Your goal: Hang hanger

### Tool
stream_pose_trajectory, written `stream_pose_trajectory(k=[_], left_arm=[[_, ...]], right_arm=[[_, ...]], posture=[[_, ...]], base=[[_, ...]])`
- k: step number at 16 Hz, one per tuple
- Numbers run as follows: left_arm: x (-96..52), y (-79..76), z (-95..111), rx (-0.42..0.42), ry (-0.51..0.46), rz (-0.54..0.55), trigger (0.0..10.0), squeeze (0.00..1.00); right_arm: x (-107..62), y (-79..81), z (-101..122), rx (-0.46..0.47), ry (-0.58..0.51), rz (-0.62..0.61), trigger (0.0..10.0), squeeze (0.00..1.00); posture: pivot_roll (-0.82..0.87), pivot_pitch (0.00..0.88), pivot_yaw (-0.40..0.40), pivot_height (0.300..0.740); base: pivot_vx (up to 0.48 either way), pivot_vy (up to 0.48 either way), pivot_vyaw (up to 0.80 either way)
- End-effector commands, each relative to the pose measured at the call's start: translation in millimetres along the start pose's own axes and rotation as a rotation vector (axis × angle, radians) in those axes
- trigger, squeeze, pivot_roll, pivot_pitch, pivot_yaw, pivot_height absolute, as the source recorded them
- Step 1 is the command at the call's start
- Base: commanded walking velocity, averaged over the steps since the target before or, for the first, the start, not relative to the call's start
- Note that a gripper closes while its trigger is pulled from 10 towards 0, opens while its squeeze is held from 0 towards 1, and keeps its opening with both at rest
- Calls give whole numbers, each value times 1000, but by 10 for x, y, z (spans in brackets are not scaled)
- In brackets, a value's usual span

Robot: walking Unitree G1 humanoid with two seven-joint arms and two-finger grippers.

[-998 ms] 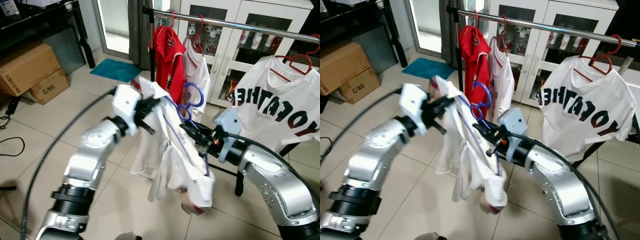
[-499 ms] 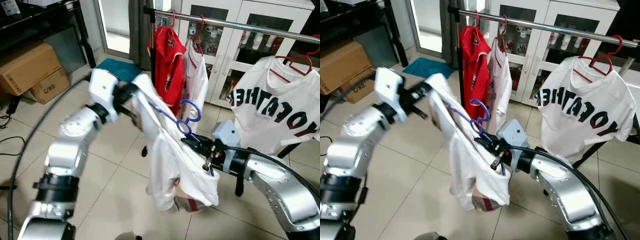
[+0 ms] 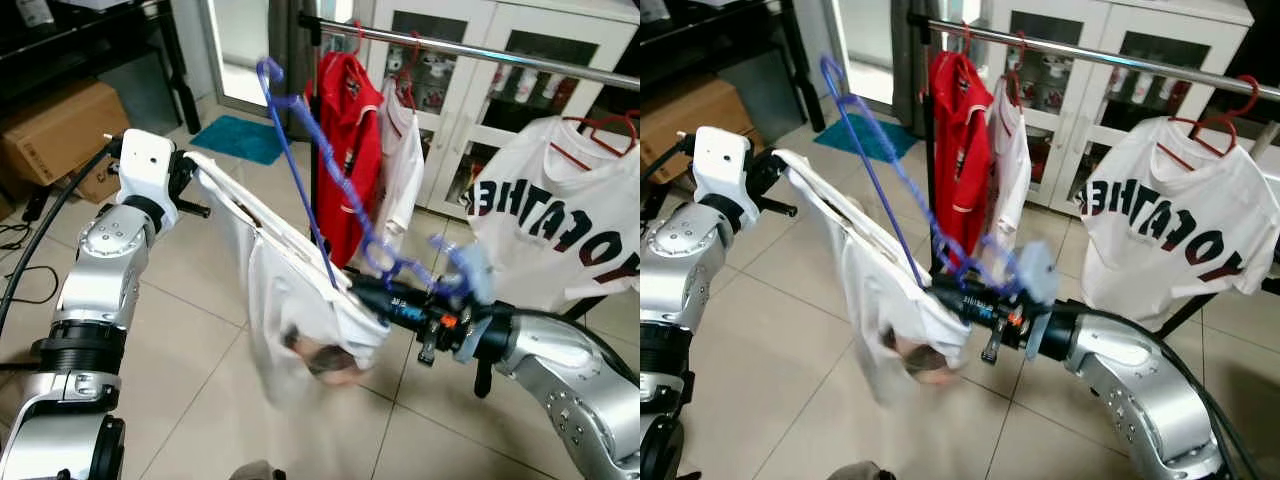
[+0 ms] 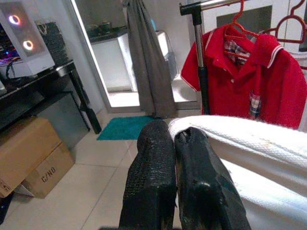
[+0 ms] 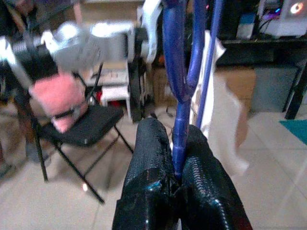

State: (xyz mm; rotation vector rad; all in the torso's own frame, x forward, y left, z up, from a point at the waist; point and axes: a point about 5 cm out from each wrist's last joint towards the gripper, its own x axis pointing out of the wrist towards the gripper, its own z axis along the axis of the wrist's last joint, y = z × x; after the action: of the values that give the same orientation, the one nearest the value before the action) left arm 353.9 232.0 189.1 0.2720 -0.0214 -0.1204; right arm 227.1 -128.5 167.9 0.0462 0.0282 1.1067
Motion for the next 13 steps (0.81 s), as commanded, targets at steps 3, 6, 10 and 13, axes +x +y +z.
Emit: stream_pose_trajectory(k=[3,6,10,13], left_arm=[[-27,-339,170,-47,-112,-208,0,0],[-206,-863,125,-49,-117,-548,0,0],[-407,-1013,3,-80,-70,-659,0,0],[-428,-798,-159,-145,-9,-396,3882,0]], right_arm=[[41,-335,3,58,-80,-330,0,0],[117,-479,19,107,-151,-517,0,0],[-56,-775,13,160,-240,-865,0,0],[-35,-720,-231,121,-26,-847,10000,0]], posture=[[-52,0,9,740],[-52,0,9,740],[-48,0,4,740],[-40,0,2,740]], base=[[0,0,0],[0,0,0],[0,0,0],[0,0,0]])
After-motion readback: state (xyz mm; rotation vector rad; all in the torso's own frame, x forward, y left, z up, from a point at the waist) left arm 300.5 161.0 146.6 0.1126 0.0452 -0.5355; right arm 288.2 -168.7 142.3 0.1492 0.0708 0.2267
